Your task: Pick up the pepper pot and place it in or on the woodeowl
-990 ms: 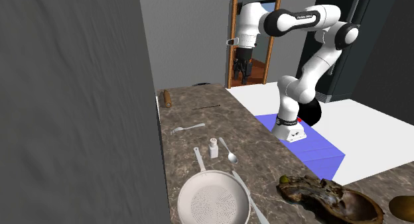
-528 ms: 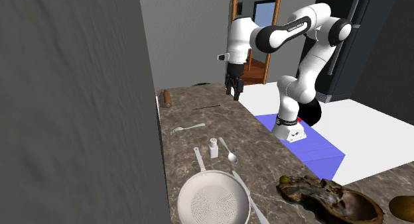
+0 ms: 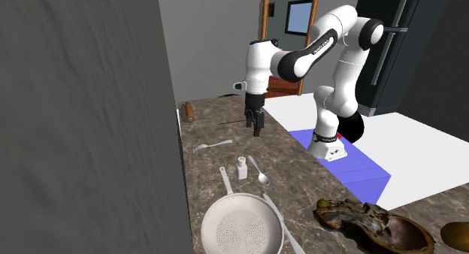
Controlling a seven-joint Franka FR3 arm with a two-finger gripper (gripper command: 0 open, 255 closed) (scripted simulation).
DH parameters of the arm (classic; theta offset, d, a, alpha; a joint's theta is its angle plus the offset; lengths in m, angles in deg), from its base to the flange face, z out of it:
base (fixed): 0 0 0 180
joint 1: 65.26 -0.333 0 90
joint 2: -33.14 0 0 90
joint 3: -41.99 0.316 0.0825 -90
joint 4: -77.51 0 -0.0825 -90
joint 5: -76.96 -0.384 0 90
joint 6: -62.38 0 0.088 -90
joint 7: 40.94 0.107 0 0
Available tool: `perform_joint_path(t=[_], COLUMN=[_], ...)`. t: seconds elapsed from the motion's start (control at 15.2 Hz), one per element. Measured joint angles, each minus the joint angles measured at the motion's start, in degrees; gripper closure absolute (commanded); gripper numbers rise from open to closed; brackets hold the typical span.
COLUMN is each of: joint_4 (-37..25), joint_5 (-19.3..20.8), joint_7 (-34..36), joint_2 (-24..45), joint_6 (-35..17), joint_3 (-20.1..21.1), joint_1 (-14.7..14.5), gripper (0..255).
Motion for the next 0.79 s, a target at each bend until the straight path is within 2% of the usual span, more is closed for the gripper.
perform_joint_path(t=[0.4,0.79], joint_4=[-7.15,-7.6], joint_5=[3.23,4.54], joint_7=[5.53,7.02], joint_2=[12.76,17.29], joint_6=[-5.05,-8.94], joint_3=[2.71,3.12], joint_1=[-1.3,-1.97], gripper=[0,0])
